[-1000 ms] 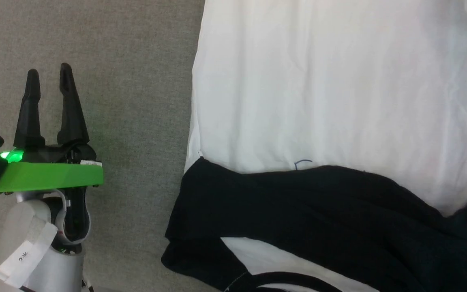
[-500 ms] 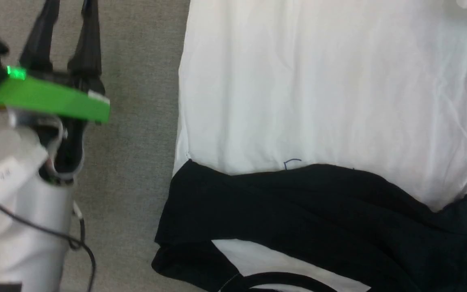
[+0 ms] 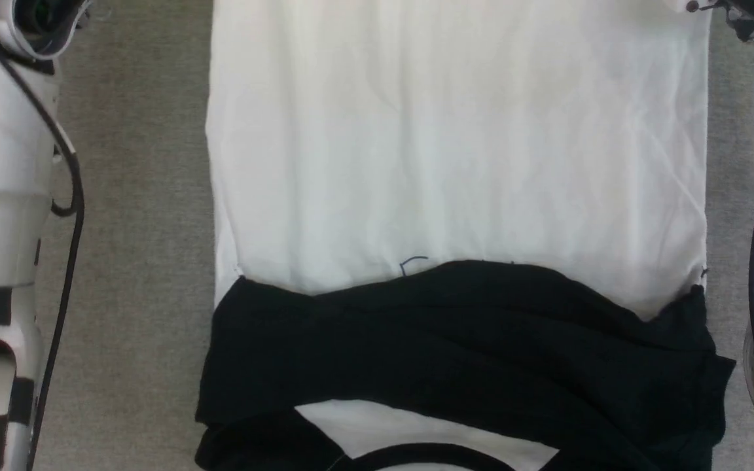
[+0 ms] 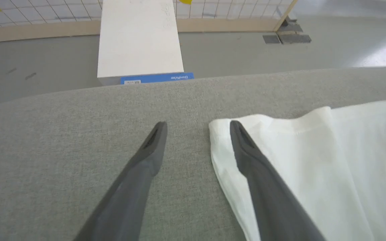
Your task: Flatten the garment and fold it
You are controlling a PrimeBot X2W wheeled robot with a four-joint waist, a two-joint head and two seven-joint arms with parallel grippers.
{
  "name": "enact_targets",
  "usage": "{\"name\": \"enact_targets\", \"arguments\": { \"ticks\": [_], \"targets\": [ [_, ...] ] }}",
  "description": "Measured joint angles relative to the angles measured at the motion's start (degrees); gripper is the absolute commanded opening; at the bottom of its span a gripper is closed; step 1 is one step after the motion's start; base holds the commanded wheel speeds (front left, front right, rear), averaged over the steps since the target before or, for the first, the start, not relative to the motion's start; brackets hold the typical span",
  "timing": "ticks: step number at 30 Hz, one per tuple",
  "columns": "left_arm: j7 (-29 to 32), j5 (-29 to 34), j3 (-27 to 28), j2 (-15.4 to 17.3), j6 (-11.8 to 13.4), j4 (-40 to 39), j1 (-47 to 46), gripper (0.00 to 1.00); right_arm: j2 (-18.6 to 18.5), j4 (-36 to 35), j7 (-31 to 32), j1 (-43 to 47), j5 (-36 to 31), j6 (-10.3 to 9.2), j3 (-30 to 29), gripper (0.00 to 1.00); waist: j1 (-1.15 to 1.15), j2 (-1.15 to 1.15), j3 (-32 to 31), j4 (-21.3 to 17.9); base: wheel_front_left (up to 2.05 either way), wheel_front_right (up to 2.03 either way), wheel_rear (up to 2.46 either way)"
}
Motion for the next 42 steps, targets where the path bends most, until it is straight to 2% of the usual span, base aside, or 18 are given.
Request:
{"name": "enact_targets", "arguments": {
  "ticks": [3, 7, 13, 14, 15, 19, 26, 32, 37, 42],
  "targets": [
    [6.37, -0.01, -1.71, -0.25, 1.03, 2.9, -2.49, 1.0, -0.09, -0.25, -0.3, -0.19, 1.15, 0.01, 1.09, 0.0, 0.0, 0.0, 0.75, -1.16, 0.0, 0.0, 0.0],
    [11.03, 0.01, -3.57, -0.75, 1.03, 3.94, -4.54, 1.0, -0.46, -1.1, -0.7, -0.49, 2.33, 0.01, 1.86, 0.0, 0.0, 0.0, 2.16, -2.0, 0.0, 0.0, 0.0],
    [14.13, 2.85, -6.39, 0.19, 1.91, 4.56, -5.5, 1.0, -0.86, -2.31, -0.96, -1.38, 3.21, 0.01, 2.08, 0.0, -0.01, 0.0, 3.99, -2.45, 0.0, 0.0, 0.0],
    [13.92, 3.21, -6.72, 0.35, 2.05, 4.5, -5.53, 0.63, -0.89, -2.43, -1.04, -1.63, 3.21, 0.01, 2.37, 0.0, -0.01, 0.0, 4.25, -2.53, 0.0, 0.0, 0.0],
    [13.62, 3.37, -6.78, 0.42, 2.05, 4.47, -5.56, 0.0, -0.89, -2.48, -1.15, -1.76, 3.28, 0.01, 2.53, 0.0, -0.01, 0.0, 4.41, -2.6, 0.0, 0.0, 0.0],
    [11.06, 2.65, -5.3, 0.73, 2.07, 4.53, -5.5, 0.0, -1.14, -2.7, -1.52, -2.19, 3.89, 0.01, 2.88, 0.0, -0.01, 0.0, 4.9, -2.75, 0.0, 0.0, 0.0],
    [2.64, 2.86, -3.3, 0.78, 3.18, 4.72, -5.37, 0.0, -1.45, -1.55, -5.38, -2.63, 3.96, 0.01, 1.96, 0.0, -0.01, 0.0, 4.23, -2.54, 0.0, 0.0, 0.0],
    [-6.45, 4.26, -1.76, 1.19, 4.14, 5.17, -6.62, 0.0, -1.02, -0.14, -12.05, -5.05, 2.91, 0.01, 0.25, 0.0, -0.01, 0.0, 2.52, -2.61, 0.0, 0.0, 0.0],
    [-15.96, 6.39, -0.26, 1.54, 5.0, 6.13, -9.83, 0.0, -0.43, 0.94, -21.18, -8.84, -0.15, 0.01, -2.14, 0.0, -0.01, 0.0, 0.65, -2.75, 0.0, 0.0, 0.0],
    [-20.74, 6.36, -0.26, 1.09, 3.37, 8.64, -9.97, 0.0, 0.75, 4.74, -26.83, -9.64, -1.51, 0.02, -4.59, 0.0, -0.01, 0.0, -1.73, -2.73, 0.0, 0.0, 0.0]
  ]
}}
